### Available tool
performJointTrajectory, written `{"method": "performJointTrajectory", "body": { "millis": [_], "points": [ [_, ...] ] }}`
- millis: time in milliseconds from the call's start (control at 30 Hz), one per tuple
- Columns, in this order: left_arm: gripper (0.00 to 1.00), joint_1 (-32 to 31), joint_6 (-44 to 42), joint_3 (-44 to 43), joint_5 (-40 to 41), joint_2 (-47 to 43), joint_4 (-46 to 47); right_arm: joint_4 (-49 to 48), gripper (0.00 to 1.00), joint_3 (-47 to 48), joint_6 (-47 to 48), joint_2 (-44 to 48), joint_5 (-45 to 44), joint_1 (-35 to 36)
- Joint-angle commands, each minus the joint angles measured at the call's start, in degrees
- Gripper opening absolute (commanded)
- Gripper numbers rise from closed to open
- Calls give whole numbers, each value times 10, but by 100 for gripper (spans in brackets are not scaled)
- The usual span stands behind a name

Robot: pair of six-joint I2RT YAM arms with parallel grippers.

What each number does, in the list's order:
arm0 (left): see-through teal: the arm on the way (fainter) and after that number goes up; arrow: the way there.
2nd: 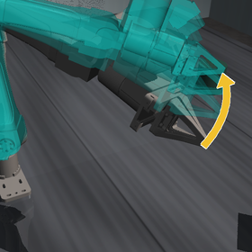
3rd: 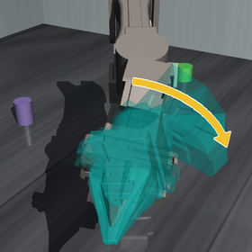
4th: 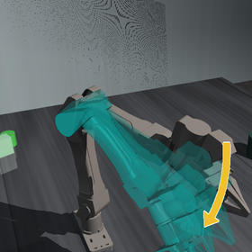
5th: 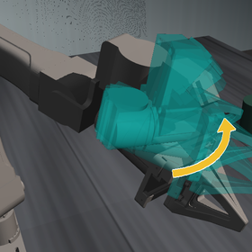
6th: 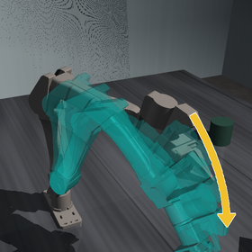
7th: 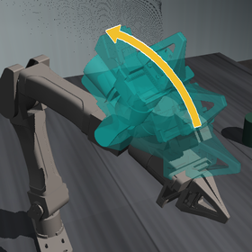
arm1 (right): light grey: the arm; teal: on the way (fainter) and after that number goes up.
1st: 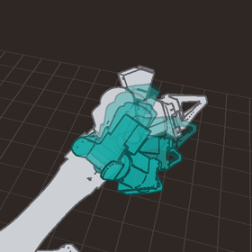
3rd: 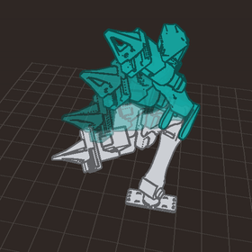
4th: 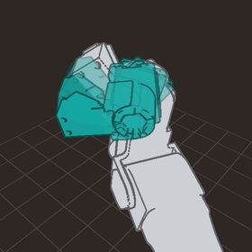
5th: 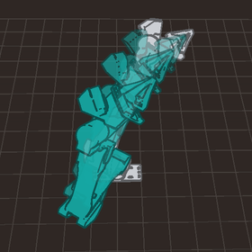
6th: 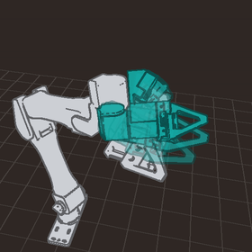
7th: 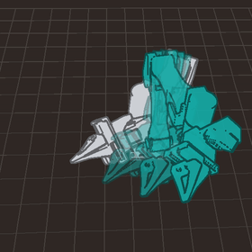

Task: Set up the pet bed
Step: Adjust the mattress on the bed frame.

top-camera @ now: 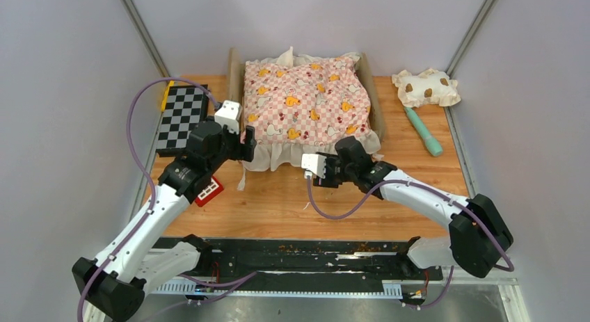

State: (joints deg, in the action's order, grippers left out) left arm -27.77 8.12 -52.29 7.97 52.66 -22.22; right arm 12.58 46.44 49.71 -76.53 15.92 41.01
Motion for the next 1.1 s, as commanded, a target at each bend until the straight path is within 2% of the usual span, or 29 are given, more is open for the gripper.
{"method": "performJointTrajectory", "body": {
  "millis": [0,67,200,333,433,500,633,733,833,933,1067],
  "points": [
    [89,-1,13,-82,-6,41,27,-55,59,22,-80,50,-25,3],
    [88,-1,15,-123,-20,83,43,-102,66,33,-153,74,-50,-5],
    [86,-1,16,-204,-31,169,80,-183,58,90,-278,67,-90,-47],
    [79,-1,20,-266,-22,273,123,-217,45,181,-402,-21,-152,-89],
    [74,-1,32,-284,-18,339,179,-215,38,262,-486,-118,-213,-115],
    [69,-1,36,-287,-19,383,213,-228,36,306,-529,-190,-218,-129],
    [66,-2,31,-287,-35,448,276,-279,35,337,-551,-277,-261,-141],
    [65,-4,20,-297,-42,494,273,-287,34,347,-555,-317,-287,-153],
    [65,-8,4,-288,-8,518,256,-273,34,345,-554,-340,-316,-165],
    [65,-8,-3,-288,66,537,202,-262,34,330,-552,-345,-342,-175],
    [65,-8,-9,-268,85,544,192,-246,36,325,-558,-329,-351,-190]
  ]
}}
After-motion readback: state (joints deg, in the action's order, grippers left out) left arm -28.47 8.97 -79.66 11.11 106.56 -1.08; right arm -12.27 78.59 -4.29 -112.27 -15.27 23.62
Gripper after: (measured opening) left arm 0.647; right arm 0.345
